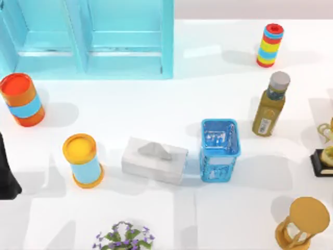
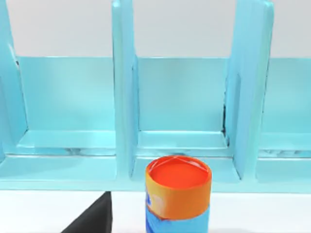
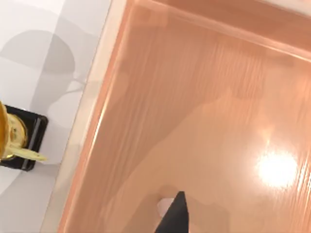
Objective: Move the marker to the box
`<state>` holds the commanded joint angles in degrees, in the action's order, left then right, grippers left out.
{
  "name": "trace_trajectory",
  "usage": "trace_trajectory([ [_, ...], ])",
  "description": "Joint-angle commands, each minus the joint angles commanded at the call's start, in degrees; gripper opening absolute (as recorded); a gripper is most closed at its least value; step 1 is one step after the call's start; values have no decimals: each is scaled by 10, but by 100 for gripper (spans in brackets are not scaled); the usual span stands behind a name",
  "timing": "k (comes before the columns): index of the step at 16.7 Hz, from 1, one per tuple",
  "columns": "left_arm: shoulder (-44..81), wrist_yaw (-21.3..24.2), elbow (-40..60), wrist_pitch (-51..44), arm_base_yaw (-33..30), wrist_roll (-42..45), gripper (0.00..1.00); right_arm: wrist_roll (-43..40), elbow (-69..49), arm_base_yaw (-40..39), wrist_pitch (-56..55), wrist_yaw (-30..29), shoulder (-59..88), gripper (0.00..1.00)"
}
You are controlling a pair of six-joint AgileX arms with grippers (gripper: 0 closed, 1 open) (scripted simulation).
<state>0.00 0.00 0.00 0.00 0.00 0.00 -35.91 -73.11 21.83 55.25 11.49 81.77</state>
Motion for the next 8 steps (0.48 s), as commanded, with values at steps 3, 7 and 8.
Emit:
trace_trajectory([
  [3, 0, 0, 0, 0, 0, 0, 100, 0, 0, 0, 0, 0, 0, 100],
  [7, 0, 0, 0, 0, 0, 0, 100, 0, 0, 0, 0, 0, 0, 100],
  [8, 0, 0, 0, 0, 0, 0, 100, 0, 0, 0, 0, 0, 0, 100],
])
